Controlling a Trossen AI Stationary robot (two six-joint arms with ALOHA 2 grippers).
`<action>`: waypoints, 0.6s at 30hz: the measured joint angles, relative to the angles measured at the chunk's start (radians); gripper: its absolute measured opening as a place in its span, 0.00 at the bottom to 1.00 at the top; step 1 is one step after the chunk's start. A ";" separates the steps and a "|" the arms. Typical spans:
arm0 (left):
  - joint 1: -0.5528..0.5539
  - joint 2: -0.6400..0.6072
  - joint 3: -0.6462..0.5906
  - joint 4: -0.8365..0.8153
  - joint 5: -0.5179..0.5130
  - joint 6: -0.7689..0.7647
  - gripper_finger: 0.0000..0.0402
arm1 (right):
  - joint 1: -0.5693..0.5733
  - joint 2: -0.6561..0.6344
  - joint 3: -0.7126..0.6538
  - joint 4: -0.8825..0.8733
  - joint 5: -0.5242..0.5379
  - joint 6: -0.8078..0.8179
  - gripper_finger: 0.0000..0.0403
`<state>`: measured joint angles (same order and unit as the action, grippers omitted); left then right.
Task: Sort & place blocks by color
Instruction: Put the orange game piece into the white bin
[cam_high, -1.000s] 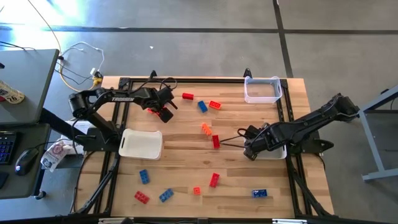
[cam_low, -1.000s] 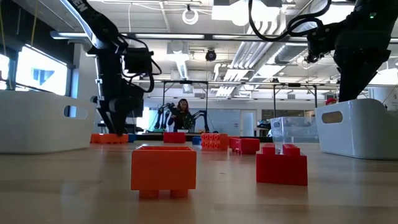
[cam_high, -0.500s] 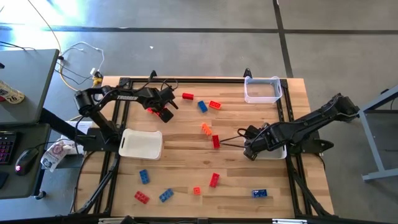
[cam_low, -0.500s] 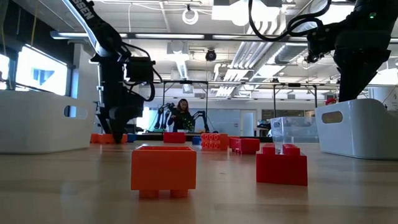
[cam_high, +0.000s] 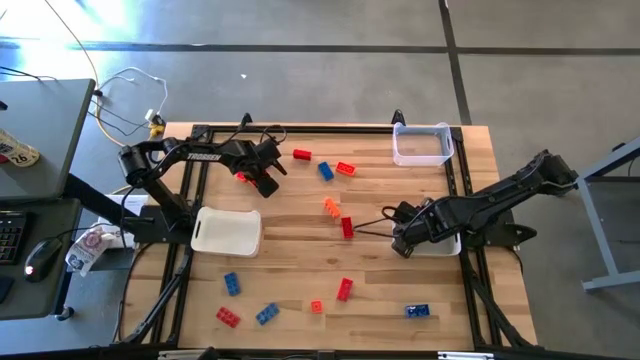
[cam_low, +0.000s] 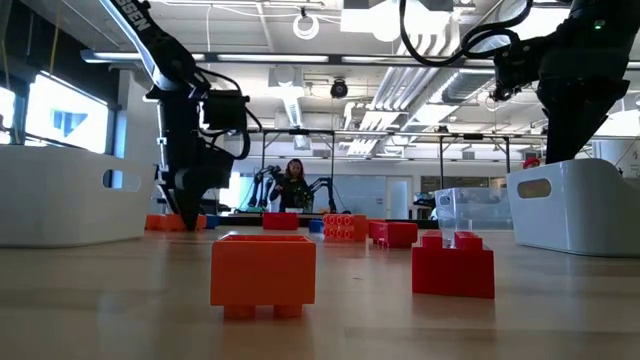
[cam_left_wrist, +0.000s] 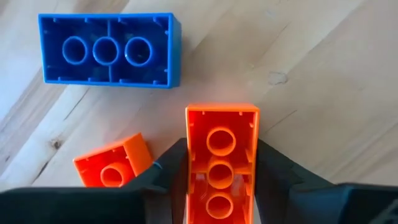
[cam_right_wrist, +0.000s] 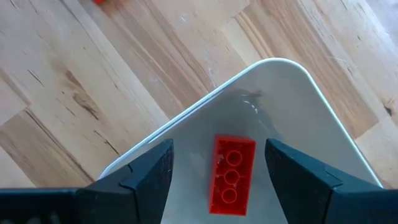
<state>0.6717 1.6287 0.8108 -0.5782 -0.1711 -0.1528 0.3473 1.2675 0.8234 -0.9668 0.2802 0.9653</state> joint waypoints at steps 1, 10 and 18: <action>-0.002 0.000 0.000 0.002 0.000 0.001 0.27 | 0.000 0.000 0.000 0.000 -0.002 0.003 0.59; -0.037 -0.069 -0.003 0.002 0.069 0.023 0.27 | 0.000 0.000 0.000 -0.004 -0.046 0.047 0.59; -0.067 -0.178 -0.003 0.000 0.072 0.009 0.27 | 0.000 -0.008 0.000 -0.025 -0.047 0.050 0.59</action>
<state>0.6049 1.4512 0.8078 -0.5785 -0.0991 -0.1436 0.3473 1.2590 0.8238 -0.9918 0.2329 1.0155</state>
